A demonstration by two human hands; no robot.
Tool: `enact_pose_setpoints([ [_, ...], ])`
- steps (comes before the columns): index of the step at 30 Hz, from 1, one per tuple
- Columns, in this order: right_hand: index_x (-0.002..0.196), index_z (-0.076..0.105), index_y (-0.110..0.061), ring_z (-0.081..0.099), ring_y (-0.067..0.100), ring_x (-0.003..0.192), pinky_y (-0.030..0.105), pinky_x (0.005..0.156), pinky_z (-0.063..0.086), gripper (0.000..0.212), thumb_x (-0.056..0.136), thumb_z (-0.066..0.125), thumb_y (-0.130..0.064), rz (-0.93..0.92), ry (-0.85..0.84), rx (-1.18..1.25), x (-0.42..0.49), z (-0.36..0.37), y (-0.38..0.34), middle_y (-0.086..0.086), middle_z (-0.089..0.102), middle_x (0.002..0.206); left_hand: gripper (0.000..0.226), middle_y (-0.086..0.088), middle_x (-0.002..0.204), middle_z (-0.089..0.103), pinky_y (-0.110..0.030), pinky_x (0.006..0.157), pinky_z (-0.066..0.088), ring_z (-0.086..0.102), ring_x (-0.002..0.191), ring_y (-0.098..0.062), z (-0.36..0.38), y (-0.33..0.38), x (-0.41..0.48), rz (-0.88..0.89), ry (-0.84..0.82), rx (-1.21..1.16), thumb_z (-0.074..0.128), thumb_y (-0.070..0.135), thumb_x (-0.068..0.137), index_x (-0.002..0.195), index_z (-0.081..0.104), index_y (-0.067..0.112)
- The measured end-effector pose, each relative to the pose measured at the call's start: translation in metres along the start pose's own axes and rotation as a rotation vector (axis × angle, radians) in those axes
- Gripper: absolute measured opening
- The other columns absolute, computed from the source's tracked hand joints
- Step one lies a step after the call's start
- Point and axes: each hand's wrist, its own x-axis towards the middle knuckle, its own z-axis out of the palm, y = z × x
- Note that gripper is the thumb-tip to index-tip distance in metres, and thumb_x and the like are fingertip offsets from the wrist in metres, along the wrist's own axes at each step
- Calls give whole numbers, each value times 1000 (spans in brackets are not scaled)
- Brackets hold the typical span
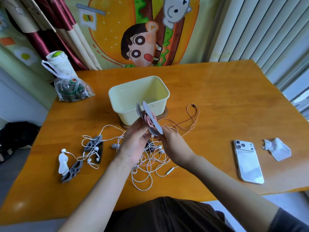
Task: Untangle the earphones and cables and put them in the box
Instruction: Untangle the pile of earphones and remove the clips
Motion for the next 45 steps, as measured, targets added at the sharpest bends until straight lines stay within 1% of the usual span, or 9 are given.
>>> enact_pose_setpoints([
  [4, 105, 56, -7, 56, 28, 80, 39, 69, 46, 24, 101, 36, -20, -4, -14, -10, -4, 8, -4, 10, 59, 97, 30, -5, 119, 64, -31, 90, 48, 57, 114, -22, -1, -3, 4, -29, 167, -54, 47, 19, 93, 120, 59, 21],
  [10, 105, 62, -13, 57, 23, 81, 34, 68, 45, 28, 100, 40, -28, -13, 27, -89, -8, 1, -2, 4, 61, 96, 23, 0, 106, 70, -29, 80, 54, 64, 100, -18, -1, -8, 9, 98, 388, 127, 56, 5, 92, 107, 67, 18],
  [16, 93, 68, -14, 58, 23, 88, 30, 74, 40, 29, 95, 43, -29, -18, -23, -193, -9, -3, -4, 2, 64, 97, 25, -5, 99, 69, -6, 77, 44, 60, 92, 7, -13, -22, 7, 519, 289, 1034, 69, -3, 81, 104, 73, 7],
  [19, 91, 68, -18, 59, 23, 87, 27, 68, 38, 31, 92, 42, -35, 6, -89, -336, -12, -8, 3, 1, 67, 95, 37, -12, 97, 66, -9, 82, 45, 55, 99, -10, -26, -30, 7, 635, 64, 1403, 69, -15, 74, 106, 71, 2],
  [23, 97, 68, -21, 63, 17, 86, 29, 70, 52, 26, 92, 48, -38, 79, -252, -320, -15, -22, 14, -4, 69, 96, 35, -10, 100, 67, -30, 82, 49, 57, 103, -25, -39, -30, 4, 481, 77, 1439, 70, -9, 76, 109, 71, 3],
  [29, 99, 63, -9, 59, 3, 61, 12, 59, 47, 19, 94, 56, -26, 156, -385, -61, -11, -29, 26, -2, 63, 77, 35, -7, 100, 66, -2, 80, 35, 53, 101, -15, -42, -29, 1, 357, 28, 1442, 68, -5, 80, 114, 68, 4],
  [34, 106, 65, -8, 56, 2, 67, 7, 57, 45, 19, 94, 55, -18, 133, -364, -25, -7, -34, 32, -5, 60, 83, 32, -3, 108, 66, -2, 73, 41, 57, 91, -10, -45, -25, 2, 129, 31, 1362, 68, 2, 83, 114, 69, 8],
  [38, 99, 69, -8, 55, 6, 67, 8, 57, 40, 18, 92, 58, -19, 95, -312, -18, -3, -42, 36, -3, 62, 79, 30, -1, 107, 67, -27, 86, 52, 63, 97, -15, -50, -20, 4, -13, -8, 1300, 69, 2, 83, 111, 71, 11],
  [45, 94, 72, -8, 59, -3, 68, 3, 62, 41, 12, 86, 66, -14, 159, -118, 34, 4, -61, 59, -8, 65, 75, 35, 10, 111, 61, -23, 93, 47, 57, 105, -4, -58, -7, -4, -204, -94, 1129, 66, 0, 85, 114, 67, 18],
])
